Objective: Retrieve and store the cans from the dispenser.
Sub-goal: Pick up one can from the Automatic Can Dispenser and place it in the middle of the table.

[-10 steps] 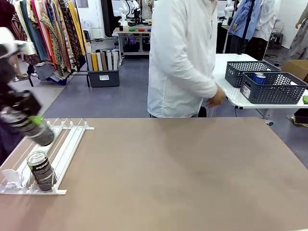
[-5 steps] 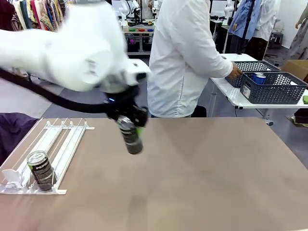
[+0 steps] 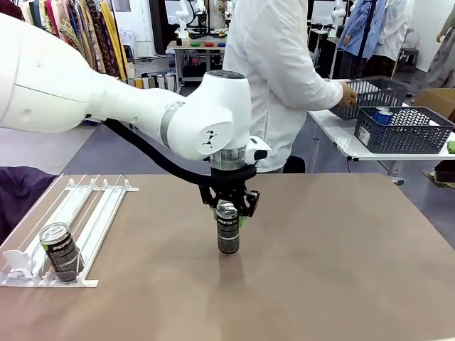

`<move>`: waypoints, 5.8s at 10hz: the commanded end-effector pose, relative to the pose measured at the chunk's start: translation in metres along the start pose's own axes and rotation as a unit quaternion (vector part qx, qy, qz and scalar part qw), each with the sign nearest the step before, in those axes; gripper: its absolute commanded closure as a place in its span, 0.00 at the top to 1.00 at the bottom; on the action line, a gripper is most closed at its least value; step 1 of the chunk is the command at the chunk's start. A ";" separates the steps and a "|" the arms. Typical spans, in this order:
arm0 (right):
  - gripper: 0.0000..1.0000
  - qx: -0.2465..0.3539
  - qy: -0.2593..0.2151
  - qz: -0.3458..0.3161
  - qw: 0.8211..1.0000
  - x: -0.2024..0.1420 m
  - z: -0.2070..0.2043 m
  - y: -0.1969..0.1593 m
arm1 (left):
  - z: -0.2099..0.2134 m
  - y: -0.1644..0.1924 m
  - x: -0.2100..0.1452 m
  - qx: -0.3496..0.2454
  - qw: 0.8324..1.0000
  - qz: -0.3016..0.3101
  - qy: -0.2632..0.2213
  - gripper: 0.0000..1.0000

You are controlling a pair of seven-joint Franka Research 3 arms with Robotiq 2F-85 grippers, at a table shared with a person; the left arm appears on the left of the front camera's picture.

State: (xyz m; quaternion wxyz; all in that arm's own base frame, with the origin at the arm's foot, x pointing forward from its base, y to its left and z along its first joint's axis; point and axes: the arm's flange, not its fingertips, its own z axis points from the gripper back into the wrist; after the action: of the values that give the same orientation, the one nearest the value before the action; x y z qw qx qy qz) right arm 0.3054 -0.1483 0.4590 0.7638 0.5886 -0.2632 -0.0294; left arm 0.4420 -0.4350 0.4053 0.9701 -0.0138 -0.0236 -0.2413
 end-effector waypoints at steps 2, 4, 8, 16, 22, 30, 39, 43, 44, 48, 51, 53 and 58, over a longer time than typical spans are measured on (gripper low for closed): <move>1.00 0.011 -0.010 0.002 1.000 0.004 -0.002 0.004 | 0.007 0.001 0.002 0.003 1.000 0.005 0.005 0.00; 1.00 0.011 -0.010 0.002 1.000 0.004 -0.002 0.004 | -0.004 -0.006 0.001 0.014 1.000 -0.005 0.011 0.00; 1.00 0.011 -0.010 0.002 1.000 0.004 -0.002 0.004 | -0.010 -0.011 0.000 0.029 0.999 -0.014 0.012 1.00; 1.00 0.011 -0.010 0.002 1.000 0.004 -0.002 0.004 | 0.116 0.000 -0.072 -0.040 0.991 -0.116 -0.045 1.00; 1.00 0.011 -0.010 0.002 1.000 0.004 -0.002 0.004 | 0.218 0.245 -0.234 -0.169 0.935 0.200 -0.239 1.00; 1.00 0.011 -0.010 0.002 1.000 0.004 -0.002 0.004 | 0.122 0.448 -0.358 -0.400 0.779 0.408 -0.258 1.00; 1.00 0.011 -0.010 0.002 1.000 0.004 -0.002 0.004 | 0.122 0.448 -0.358 -0.400 0.779 0.408 -0.258 1.00; 1.00 0.011 -0.010 0.002 1.000 0.004 -0.002 0.004 | 0.132 0.397 -0.316 -0.228 0.898 0.344 -0.150 1.00; 1.00 0.011 -0.010 0.002 1.000 0.004 -0.002 0.004 | 0.143 0.367 -0.294 -0.160 0.940 0.282 -0.110 1.00; 1.00 0.011 -0.010 0.002 1.000 0.004 -0.002 0.004 | 0.133 0.302 -0.247 0.067 0.981 0.182 -0.010 1.00; 1.00 0.011 -0.010 0.002 1.000 0.004 -0.002 0.004 | 0.138 0.287 -0.248 0.009 0.978 0.207 -0.032 1.00; 1.00 0.011 -0.010 0.002 1.000 0.004 -0.002 0.004 | 0.138 0.287 -0.248 0.009 0.978 0.207 -0.032 1.00; 1.00 0.011 -0.010 0.002 1.000 0.004 -0.002 0.004 | 0.080 0.297 -0.248 -0.017 0.979 0.202 0.022 1.00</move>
State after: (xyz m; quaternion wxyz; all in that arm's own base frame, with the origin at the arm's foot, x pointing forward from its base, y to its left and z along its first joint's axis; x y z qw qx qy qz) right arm 0.3049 -0.1486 0.4591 0.7632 0.5895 -0.2630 -0.0293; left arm 0.3566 -0.0561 0.4786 0.9989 -0.0119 -0.0014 -0.0444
